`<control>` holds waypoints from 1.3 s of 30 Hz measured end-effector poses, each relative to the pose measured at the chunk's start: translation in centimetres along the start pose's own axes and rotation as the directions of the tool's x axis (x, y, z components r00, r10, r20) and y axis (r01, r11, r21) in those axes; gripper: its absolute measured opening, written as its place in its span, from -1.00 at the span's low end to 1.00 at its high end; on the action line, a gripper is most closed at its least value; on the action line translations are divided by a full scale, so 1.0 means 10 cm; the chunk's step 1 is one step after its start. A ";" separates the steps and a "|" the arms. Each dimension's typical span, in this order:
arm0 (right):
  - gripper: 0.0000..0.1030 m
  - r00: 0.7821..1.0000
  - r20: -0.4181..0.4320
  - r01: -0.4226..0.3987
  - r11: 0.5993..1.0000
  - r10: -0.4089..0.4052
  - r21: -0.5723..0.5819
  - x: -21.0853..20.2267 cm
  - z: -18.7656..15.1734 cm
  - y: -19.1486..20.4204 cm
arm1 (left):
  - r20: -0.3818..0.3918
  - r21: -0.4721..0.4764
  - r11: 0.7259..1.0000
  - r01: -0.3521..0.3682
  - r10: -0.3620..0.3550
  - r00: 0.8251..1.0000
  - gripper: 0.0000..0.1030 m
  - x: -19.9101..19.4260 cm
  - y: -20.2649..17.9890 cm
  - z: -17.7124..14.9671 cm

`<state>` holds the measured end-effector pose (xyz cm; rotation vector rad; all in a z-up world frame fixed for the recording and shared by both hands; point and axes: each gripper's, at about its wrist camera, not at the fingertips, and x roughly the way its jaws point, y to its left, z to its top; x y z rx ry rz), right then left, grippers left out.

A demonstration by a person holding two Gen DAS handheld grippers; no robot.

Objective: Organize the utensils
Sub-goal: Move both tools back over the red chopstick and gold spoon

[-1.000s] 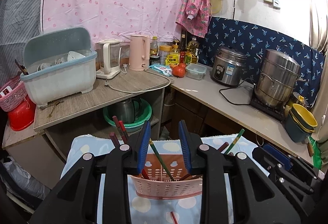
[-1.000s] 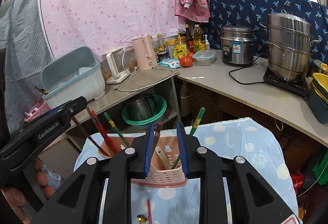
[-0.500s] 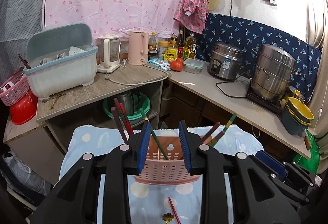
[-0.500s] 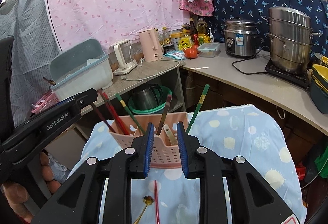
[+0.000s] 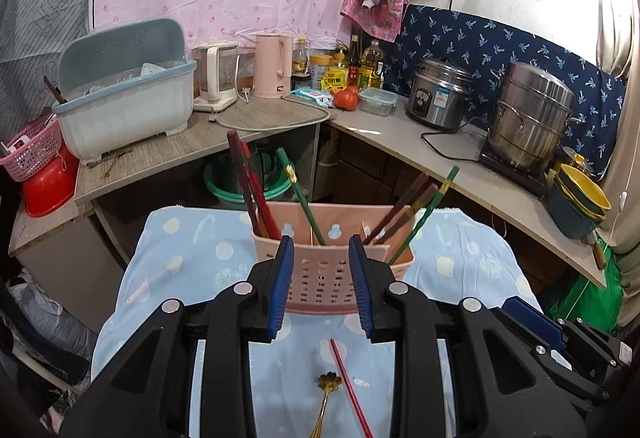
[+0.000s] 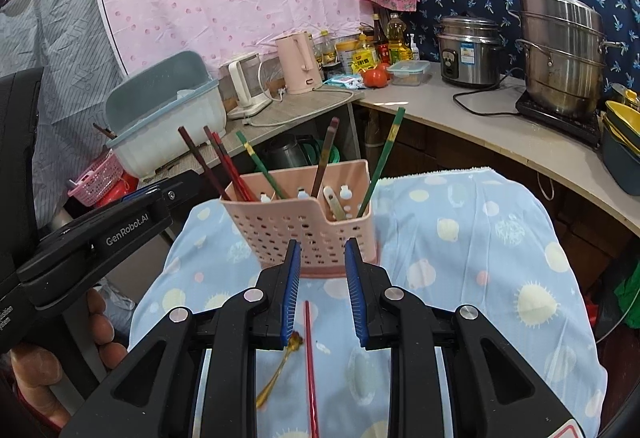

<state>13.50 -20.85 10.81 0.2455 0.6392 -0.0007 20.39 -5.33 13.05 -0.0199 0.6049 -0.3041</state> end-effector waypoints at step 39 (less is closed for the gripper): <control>-0.58 0.920 -0.389 0.008 0.996 -0.044 -0.094 0.42 -1.89 0.15 | -0.371 -0.039 0.998 -0.047 0.030 0.928 -0.47 0.09 0.39 -2.00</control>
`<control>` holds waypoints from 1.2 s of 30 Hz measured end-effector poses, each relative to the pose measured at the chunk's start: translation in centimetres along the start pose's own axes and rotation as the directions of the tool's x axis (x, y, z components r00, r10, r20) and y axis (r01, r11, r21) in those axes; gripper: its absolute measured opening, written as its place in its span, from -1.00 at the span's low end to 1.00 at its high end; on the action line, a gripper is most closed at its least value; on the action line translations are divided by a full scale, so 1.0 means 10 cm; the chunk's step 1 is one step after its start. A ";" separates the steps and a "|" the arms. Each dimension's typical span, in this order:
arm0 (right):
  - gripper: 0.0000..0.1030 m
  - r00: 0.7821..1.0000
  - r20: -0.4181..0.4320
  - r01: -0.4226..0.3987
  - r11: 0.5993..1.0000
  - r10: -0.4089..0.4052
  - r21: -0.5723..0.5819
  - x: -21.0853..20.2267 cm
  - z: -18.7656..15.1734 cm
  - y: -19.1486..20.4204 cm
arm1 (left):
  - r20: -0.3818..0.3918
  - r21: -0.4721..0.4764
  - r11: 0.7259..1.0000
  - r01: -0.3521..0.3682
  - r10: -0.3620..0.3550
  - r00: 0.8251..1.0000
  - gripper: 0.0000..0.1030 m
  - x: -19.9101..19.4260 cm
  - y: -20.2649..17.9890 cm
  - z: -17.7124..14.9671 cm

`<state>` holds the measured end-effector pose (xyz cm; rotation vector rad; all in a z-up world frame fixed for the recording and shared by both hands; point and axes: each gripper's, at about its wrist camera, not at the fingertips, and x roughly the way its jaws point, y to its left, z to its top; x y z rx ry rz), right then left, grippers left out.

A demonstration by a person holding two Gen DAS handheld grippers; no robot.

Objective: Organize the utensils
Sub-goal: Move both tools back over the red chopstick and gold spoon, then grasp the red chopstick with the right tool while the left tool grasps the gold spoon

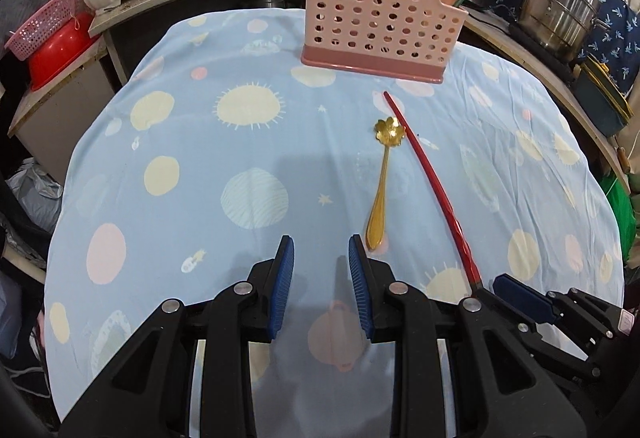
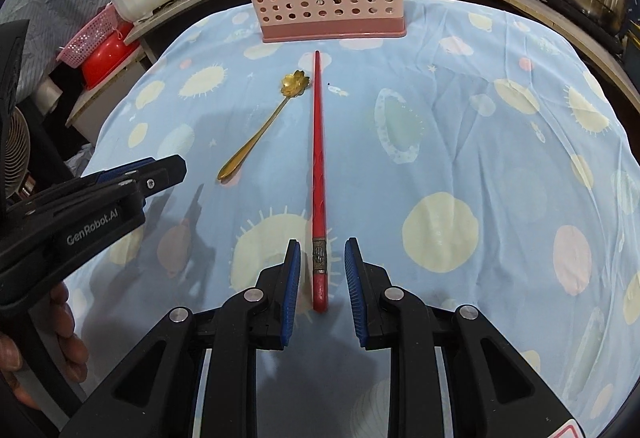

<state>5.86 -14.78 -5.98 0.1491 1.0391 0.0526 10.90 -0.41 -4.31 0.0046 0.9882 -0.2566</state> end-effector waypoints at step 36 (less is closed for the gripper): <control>-0.86 1.000 0.009 0.013 0.999 -0.014 0.049 0.05 0.00 -0.21 | -0.048 -0.073 0.982 0.174 -0.178 0.983 -0.79 0.39 -0.14 0.12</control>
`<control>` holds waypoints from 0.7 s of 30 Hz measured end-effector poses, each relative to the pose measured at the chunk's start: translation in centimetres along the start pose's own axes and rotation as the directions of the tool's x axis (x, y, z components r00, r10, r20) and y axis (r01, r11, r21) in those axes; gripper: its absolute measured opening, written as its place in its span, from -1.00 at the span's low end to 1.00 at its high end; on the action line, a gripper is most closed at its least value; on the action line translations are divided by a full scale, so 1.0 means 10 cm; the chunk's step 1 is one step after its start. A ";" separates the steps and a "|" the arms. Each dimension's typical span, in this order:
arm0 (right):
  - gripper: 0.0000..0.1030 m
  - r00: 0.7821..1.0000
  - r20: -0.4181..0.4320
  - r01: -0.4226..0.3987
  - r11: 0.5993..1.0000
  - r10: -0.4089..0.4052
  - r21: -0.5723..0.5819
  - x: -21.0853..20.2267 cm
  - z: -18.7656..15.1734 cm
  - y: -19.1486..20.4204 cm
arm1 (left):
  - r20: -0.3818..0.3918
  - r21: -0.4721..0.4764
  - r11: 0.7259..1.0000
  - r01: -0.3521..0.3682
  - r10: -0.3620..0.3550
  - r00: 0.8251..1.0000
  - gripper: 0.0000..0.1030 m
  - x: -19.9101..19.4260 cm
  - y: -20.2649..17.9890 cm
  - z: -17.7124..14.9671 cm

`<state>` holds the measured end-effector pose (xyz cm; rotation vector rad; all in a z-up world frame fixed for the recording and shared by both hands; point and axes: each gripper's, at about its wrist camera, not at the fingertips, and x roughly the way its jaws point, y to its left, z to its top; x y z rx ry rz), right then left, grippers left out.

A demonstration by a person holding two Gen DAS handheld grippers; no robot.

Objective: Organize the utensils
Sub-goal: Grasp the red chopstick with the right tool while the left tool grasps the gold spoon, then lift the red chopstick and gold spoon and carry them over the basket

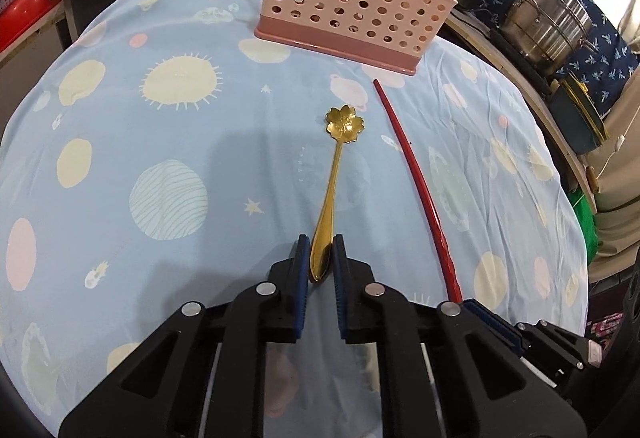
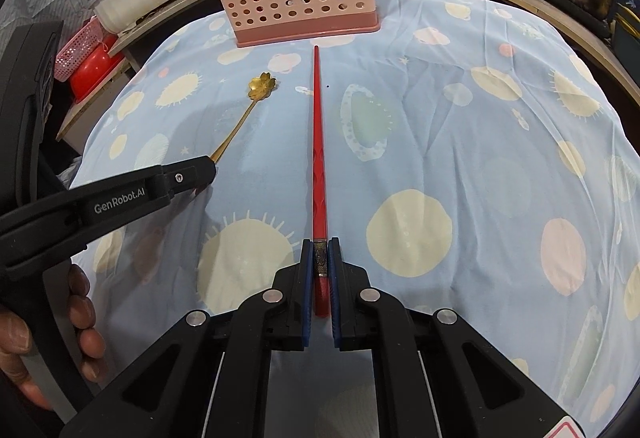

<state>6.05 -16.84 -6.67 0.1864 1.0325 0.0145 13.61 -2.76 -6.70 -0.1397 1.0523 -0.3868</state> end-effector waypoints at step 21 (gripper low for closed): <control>-0.86 1.000 -0.001 -0.006 1.000 0.006 0.006 -0.01 0.01 0.00 | 0.009 0.019 1.000 -0.003 0.003 1.000 -0.80 -0.08 -0.03 -0.07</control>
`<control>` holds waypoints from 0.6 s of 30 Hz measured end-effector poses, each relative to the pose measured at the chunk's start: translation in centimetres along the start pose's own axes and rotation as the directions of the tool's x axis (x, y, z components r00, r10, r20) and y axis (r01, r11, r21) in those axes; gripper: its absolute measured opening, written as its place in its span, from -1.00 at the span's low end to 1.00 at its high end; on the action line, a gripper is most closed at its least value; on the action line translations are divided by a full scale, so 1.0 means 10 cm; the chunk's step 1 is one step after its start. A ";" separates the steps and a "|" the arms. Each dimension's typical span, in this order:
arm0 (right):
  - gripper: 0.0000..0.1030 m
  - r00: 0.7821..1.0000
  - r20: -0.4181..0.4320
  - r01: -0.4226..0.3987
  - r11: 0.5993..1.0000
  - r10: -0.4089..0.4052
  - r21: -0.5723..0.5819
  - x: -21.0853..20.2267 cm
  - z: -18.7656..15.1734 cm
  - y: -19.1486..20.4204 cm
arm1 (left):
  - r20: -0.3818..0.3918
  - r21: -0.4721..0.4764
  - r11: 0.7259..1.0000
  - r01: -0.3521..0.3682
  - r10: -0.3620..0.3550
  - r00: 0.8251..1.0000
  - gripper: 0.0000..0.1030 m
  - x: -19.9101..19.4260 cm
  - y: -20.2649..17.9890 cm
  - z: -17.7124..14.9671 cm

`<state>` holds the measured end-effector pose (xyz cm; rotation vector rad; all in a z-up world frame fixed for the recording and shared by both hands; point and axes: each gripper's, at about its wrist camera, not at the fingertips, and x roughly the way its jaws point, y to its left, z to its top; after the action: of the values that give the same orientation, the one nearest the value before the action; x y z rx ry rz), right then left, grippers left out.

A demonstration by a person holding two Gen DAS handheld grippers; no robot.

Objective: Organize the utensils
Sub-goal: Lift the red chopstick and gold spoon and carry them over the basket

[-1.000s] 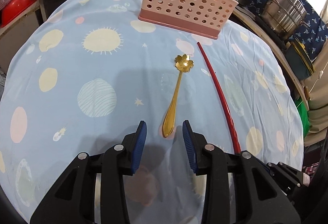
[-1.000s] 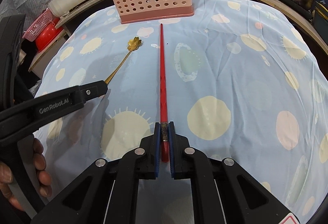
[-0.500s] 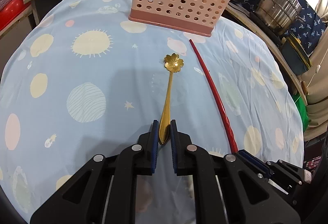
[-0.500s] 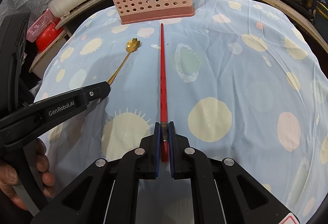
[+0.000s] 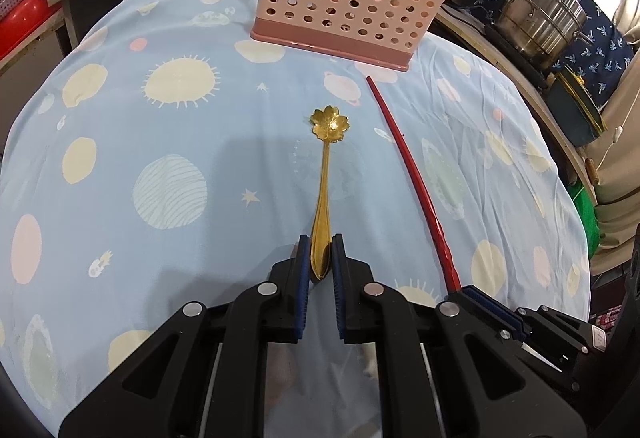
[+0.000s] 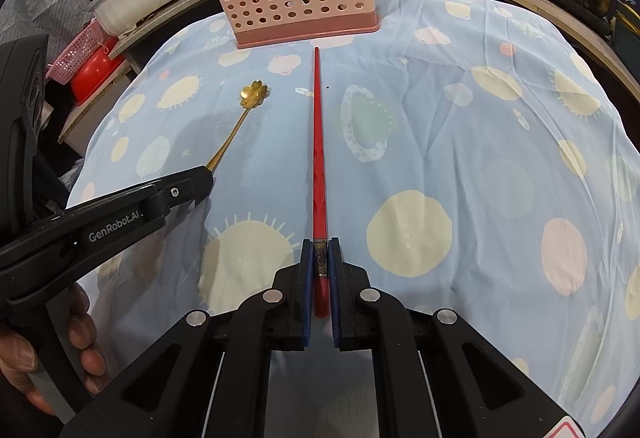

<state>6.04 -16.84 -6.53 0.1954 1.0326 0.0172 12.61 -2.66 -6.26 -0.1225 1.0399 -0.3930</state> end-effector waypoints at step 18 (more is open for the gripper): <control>-0.87 0.995 0.090 -0.039 0.999 0.036 0.026 -0.39 0.13 -0.04 | 0.147 0.021 0.999 -0.027 0.023 0.989 -0.98 -0.63 -0.06 0.25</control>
<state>5.13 -17.85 -2.61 0.2387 0.9398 0.0282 11.82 -1.08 0.30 -0.1158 0.8903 -0.3678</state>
